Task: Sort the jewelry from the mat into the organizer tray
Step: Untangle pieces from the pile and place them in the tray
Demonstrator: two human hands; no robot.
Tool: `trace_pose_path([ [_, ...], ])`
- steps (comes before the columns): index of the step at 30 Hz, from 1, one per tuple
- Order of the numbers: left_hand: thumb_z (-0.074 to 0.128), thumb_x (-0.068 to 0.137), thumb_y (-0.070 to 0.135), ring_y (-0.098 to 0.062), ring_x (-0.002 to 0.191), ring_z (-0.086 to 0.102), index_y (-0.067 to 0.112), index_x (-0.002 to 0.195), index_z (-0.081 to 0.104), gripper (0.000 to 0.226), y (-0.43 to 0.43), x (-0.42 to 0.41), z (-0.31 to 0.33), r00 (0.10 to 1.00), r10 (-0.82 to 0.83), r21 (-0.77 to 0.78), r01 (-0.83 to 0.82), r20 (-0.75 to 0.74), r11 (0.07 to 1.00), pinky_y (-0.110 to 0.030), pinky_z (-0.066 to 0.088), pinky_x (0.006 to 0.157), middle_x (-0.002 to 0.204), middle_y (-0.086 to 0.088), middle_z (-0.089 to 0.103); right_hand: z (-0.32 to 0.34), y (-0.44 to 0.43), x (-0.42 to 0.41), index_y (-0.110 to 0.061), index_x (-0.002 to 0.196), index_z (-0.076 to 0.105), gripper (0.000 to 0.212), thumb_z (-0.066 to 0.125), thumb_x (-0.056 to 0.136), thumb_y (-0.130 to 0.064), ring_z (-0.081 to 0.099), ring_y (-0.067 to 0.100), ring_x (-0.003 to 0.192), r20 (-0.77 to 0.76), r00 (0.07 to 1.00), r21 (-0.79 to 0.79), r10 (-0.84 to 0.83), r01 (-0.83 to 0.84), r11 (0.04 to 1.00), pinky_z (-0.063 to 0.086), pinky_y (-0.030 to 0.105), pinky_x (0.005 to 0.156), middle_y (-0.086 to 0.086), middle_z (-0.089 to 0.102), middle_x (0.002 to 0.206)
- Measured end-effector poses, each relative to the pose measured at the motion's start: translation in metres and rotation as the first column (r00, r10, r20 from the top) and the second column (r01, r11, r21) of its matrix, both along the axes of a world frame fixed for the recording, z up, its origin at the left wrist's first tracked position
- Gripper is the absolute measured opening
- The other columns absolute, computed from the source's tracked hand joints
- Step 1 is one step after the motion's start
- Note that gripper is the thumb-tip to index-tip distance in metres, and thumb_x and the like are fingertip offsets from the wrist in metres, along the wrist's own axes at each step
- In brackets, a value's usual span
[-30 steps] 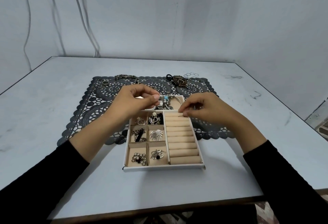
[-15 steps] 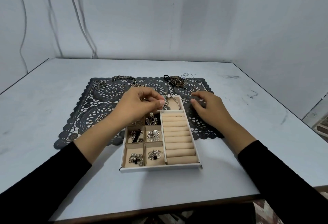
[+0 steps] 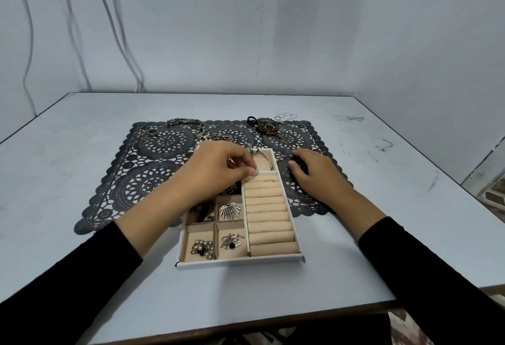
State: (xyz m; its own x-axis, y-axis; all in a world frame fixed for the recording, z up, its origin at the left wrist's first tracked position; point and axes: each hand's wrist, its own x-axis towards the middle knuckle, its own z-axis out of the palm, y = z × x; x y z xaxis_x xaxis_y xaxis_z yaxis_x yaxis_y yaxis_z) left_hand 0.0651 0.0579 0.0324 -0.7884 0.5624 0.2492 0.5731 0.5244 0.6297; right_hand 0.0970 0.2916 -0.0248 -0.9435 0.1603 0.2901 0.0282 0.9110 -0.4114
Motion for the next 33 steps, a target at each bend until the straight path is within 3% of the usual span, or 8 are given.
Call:
trace_pose_path([
  [6,0.077,0.083,0.025,0.001,0.074,0.064,0.024,0.089,0.078,0.006,0.004,0.000,0.005,0.997,-0.046,-0.105,0.039,-0.066,0.994,-0.011,0.047,0.069,0.082,0.010,0.073,-0.001,0.001,-0.001,-0.012,0.128,0.055,0.037,0.049,0.097,-0.031,0.053,0.021,0.115,0.002,1.000,-0.005,-0.004,0.004,1.000,0.038,0.027,0.094,0.005,0.060,0.125],
  [12,0.077,0.083,0.023,-0.001,0.080,0.066,0.023,0.091,0.079,0.008,0.007,-0.001,0.009,0.988,-0.117,-0.199,0.095,-0.102,0.975,-0.026,0.054,0.080,0.085,0.009,0.074,0.000,0.000,0.000,-0.012,0.128,0.055,0.038,0.049,0.096,-0.031,0.053,0.020,0.116,0.003,1.000,-0.013,-0.006,0.006,1.000,0.038,0.029,0.096,0.004,0.060,0.126],
  [19,0.075,0.085,0.021,0.002,0.078,0.064,0.024,0.093,0.079,0.010,0.009,-0.006,0.011,0.973,-0.203,-0.296,0.163,-0.111,0.941,-0.005,0.044,0.071,0.086,0.010,0.074,0.001,0.000,0.001,-0.013,0.128,0.054,0.037,0.049,0.097,-0.032,0.053,0.020,0.115,0.010,1.000,-0.023,-0.003,0.003,1.000,0.038,0.027,0.093,0.005,0.059,0.126],
  [28,0.074,0.085,0.027,0.003,0.088,0.064,0.033,0.093,0.078,0.011,0.000,-0.022,0.008,0.977,-0.210,-0.254,0.210,0.026,0.944,-0.031,0.052,0.089,0.090,0.019,0.073,0.001,0.001,0.000,-0.014,0.128,0.054,0.036,0.048,0.097,-0.032,0.053,0.019,0.112,0.018,1.000,-0.032,-0.003,0.003,0.999,0.037,0.025,0.088,0.004,0.059,0.125],
  [33,0.076,0.084,0.030,-0.003,0.087,0.067,0.034,0.092,0.078,0.009,0.001,-0.024,0.004,0.978,-0.186,-0.188,0.201,0.094,0.962,-0.039,0.054,0.088,0.089,0.015,0.074,0.001,0.002,0.001,-0.014,0.128,0.054,0.036,0.048,0.097,-0.032,0.053,0.018,0.113,0.016,1.000,-0.029,-0.003,0.003,1.000,0.035,0.022,0.085,0.004,0.059,0.126],
])
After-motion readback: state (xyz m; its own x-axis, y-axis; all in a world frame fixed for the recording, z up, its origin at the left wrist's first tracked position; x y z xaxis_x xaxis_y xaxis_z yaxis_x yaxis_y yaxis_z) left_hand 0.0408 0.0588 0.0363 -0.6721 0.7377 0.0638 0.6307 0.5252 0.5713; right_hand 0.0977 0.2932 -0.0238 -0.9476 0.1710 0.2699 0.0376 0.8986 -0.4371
